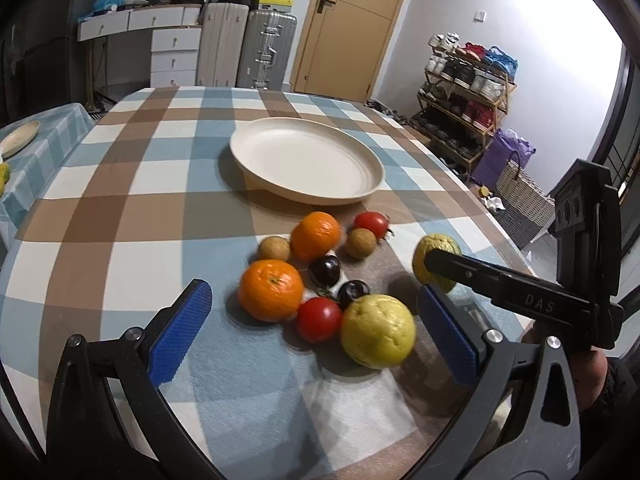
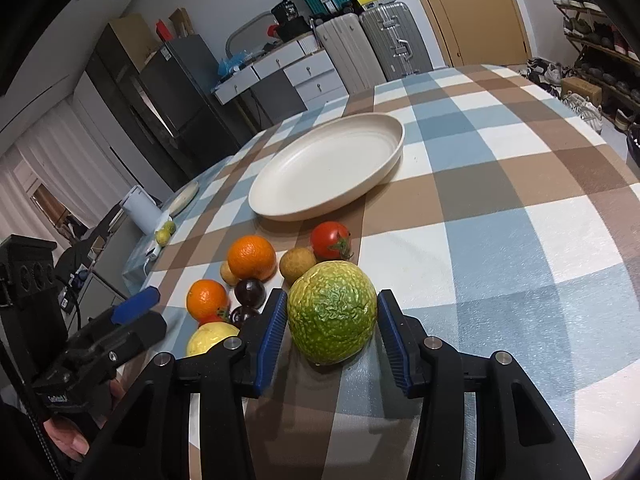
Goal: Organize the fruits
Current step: 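Close the left gripper on the yellow pomelo while the right gripper lifts the green citrus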
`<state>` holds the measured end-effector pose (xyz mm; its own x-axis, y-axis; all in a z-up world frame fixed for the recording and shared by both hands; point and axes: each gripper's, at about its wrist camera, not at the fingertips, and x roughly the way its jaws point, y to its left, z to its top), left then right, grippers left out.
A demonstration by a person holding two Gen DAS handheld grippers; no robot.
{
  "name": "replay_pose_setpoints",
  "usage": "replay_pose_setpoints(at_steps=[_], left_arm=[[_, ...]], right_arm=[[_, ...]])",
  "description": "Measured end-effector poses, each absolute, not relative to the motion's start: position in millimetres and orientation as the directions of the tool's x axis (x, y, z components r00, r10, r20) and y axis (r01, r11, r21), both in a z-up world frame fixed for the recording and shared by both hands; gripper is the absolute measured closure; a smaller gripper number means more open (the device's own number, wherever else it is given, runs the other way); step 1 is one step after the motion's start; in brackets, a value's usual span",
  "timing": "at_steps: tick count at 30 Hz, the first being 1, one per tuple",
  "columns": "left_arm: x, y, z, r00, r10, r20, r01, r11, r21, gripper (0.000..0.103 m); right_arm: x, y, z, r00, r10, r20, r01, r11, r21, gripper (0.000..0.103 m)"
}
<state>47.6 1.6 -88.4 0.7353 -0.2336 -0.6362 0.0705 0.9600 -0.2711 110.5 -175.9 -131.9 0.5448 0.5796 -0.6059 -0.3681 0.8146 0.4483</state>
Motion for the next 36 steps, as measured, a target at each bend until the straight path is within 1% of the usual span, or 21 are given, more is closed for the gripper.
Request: replay_pose_setpoints(at_steps=[4,7,12,16,18,21,23,25,29,31,33,36], left_arm=[[45.4,-9.5,-87.1,0.718,-0.253,-0.649,0.095,0.958,-0.27,0.001],[43.6,-19.9,-87.5,0.709,-0.254,-0.658,0.116,0.962,-0.247,0.001],[43.2,-39.9,-92.0,0.694,-0.207,-0.689,0.131,0.978,-0.162,0.001],[43.1,-53.7,-96.2,0.682,-0.184,-0.708,0.153,0.982,-0.107,0.012],[42.2,-60.0,-96.5,0.684,-0.176,-0.708,0.167,0.982,-0.083,0.014],[40.9,-65.6,-97.4,0.691,-0.16,-0.705,0.181,0.982,-0.045,0.02],[41.0,-69.5,-99.2,0.691,-0.148,-0.707,0.192,0.981,-0.018,0.021],[39.8,-73.1,-100.0,0.694,-0.142,-0.706,0.202,0.979,0.002,0.029],[38.4,-78.3,-100.9,0.7,-0.13,-0.703,0.22,0.975,0.039,0.039],[38.6,-79.1,-102.5,0.694,-0.134,-0.707,0.226,0.973,0.038,0.052],[39.3,-78.6,-103.5,0.692,-0.132,-0.71,0.226,0.973,0.04,0.057],[39.3,-76.3,-103.5,0.69,-0.149,-0.709,0.233,0.972,0.023,0.057]], right_arm=[[107.4,-178.6,-130.8,0.551,0.582,-0.598,-0.376,0.813,0.445,0.056],[105.4,-180.4,-130.9,0.552,0.585,-0.594,-0.377,0.81,0.449,0.056],[100.7,-186.2,-131.6,0.557,0.588,-0.586,-0.379,0.808,0.45,0.056],[97.0,-191.3,-132.4,0.55,0.606,-0.575,-0.382,0.795,0.472,0.056],[95.3,-192.4,-132.6,0.551,0.61,-0.569,-0.389,0.791,0.472,0.056],[94.8,-193.3,-133.2,0.551,0.612,-0.567,-0.388,0.789,0.476,0.056],[94.0,-194.4,-133.5,0.551,0.614,-0.564,-0.387,0.788,0.48,0.056],[92.8,-196.3,-134.4,0.55,0.617,-0.563,-0.383,0.785,0.486,0.056],[91.5,-198.6,-135.2,0.55,0.619,-0.56,-0.38,0.783,0.492,0.056],[91.2,-199.0,-135.2,0.551,0.619,-0.56,-0.38,0.783,0.492,0.056],[91.1,-199.3,-135.1,0.551,0.62,-0.558,-0.381,0.782,0.493,0.056],[91.6,-199.6,-135.9,0.552,0.62,-0.558,-0.379,0.782,0.495,0.056]])
